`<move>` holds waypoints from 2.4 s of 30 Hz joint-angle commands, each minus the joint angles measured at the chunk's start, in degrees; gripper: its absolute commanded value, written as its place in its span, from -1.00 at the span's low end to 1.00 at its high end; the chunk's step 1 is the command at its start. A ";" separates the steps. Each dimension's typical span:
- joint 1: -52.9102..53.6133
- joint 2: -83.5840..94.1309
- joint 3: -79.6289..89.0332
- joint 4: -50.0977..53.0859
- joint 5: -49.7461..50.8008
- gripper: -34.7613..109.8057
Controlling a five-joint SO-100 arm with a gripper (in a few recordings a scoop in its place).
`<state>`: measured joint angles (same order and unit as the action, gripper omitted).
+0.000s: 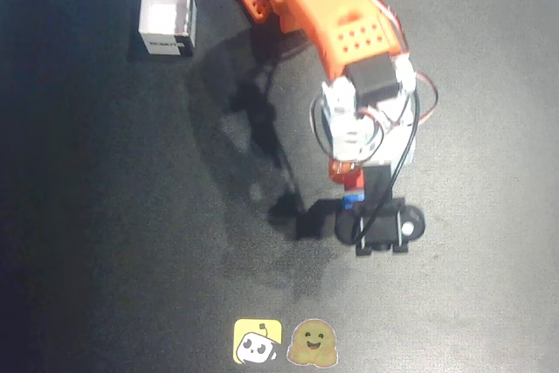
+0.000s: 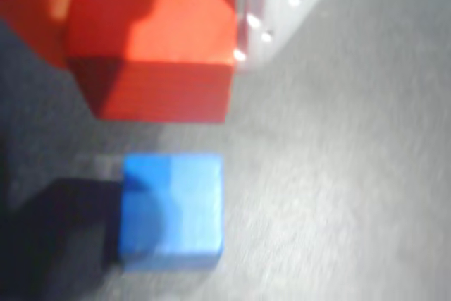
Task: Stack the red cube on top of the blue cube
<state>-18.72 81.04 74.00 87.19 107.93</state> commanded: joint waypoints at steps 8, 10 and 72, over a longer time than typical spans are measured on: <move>0.18 -3.96 -5.80 -2.29 0.79 -0.52; 0.18 -4.75 -5.80 -3.16 0.70 -0.52; 1.05 -12.22 -1.23 -11.34 -0.62 -0.52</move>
<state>-17.31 68.20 73.12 75.50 107.67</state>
